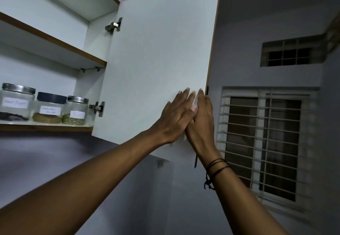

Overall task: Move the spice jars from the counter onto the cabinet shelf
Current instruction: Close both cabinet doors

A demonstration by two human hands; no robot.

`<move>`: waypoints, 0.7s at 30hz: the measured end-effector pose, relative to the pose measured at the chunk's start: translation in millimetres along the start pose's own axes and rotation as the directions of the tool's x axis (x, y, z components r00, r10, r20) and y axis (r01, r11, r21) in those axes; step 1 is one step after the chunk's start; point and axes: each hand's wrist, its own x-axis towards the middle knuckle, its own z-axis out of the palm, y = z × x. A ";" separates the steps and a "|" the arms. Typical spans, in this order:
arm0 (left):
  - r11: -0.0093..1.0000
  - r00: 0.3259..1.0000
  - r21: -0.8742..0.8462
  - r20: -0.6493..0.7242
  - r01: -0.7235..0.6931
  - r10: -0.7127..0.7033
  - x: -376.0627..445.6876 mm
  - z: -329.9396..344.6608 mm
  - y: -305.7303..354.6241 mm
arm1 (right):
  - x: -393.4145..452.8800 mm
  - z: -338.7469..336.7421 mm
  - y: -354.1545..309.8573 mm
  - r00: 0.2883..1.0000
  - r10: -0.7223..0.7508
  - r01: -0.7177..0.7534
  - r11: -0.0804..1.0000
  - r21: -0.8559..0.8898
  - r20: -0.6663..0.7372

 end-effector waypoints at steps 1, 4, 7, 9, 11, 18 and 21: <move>1.000 1.000 0.004 -0.011 -0.013 0.013 -1.9 -1.6 3.0 | -0.4 -0.3 -2.5 0.999 -0.013 0.014 1.000 0.016 -0.041; 0.998 0.997 0.020 -0.044 -0.058 0.059 -9.2 -13.0 14.2 | -5.9 -2.0 -17.1 0.996 -0.032 0.037 0.998 0.059 -0.087; 0.990 0.987 0.016 -0.069 -0.143 0.144 -23.7 -35.9 23.9 | -17.4 -3.1 -44.3 0.989 -0.089 0.102 0.989 0.109 -0.117; 0.976 0.970 -0.003 -0.108 -0.218 0.216 -36.1 -57.1 28.9 | -24.9 -4.4 -69.5 0.975 -0.162 0.182 0.974 0.134 -0.150; 0.961 0.953 -0.053 -0.154 -0.271 0.260 -46.6 -78.1 33.6 | -32.4 -5.5 -94.5 0.963 -0.218 0.244 0.955 0.169 -0.157; 0.946 0.926 -0.198 -0.329 -0.259 0.185 -94.8 -171.6 32.1 | -48.7 35.4 -178.0 0.927 -0.361 0.367 0.809 0.459 -0.106; 0.950 0.919 -0.254 -0.388 -0.184 0.075 -122.1 -222.1 20.9 | -48.9 69.6 -209.9 0.891 -0.445 0.428 0.756 0.496 -0.091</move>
